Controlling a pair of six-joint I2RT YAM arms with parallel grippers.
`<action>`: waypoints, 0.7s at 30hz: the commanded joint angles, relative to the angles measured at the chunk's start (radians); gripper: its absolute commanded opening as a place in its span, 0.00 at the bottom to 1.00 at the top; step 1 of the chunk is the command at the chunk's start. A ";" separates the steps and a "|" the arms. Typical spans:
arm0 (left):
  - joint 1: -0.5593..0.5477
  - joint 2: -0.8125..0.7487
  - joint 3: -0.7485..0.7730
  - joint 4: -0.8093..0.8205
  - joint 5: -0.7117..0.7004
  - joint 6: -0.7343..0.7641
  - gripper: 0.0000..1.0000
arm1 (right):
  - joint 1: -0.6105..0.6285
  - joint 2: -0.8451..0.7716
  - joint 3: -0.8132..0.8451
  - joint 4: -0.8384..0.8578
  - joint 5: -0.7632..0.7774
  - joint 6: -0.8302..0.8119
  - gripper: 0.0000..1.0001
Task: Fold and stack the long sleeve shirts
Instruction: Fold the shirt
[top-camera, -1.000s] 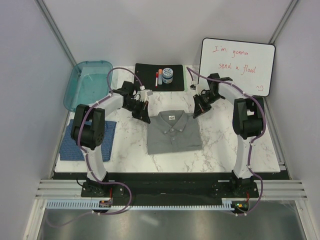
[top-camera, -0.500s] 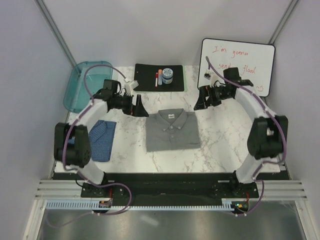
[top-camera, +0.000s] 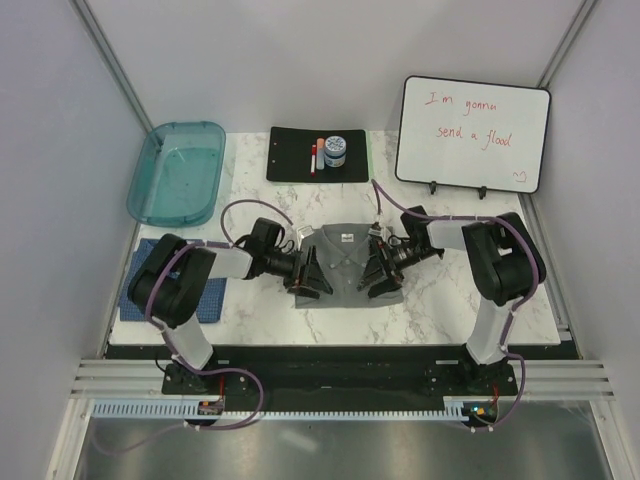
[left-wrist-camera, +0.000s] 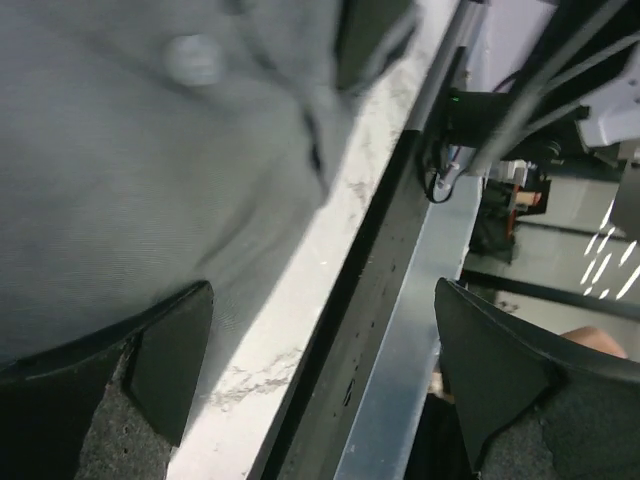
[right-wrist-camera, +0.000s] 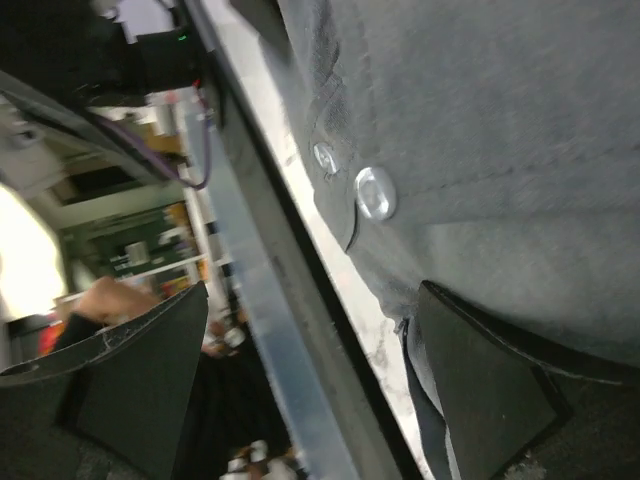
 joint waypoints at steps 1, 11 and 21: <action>0.050 0.119 -0.024 0.108 -0.065 -0.097 0.98 | -0.067 0.108 0.020 -0.094 0.017 -0.155 0.93; 0.130 -0.240 -0.002 -0.187 -0.022 0.137 0.99 | -0.154 0.075 0.224 -0.446 0.058 -0.400 0.85; 0.387 -0.553 0.145 -0.590 -0.382 0.110 0.99 | 0.139 -0.332 0.143 0.048 0.409 -0.069 0.60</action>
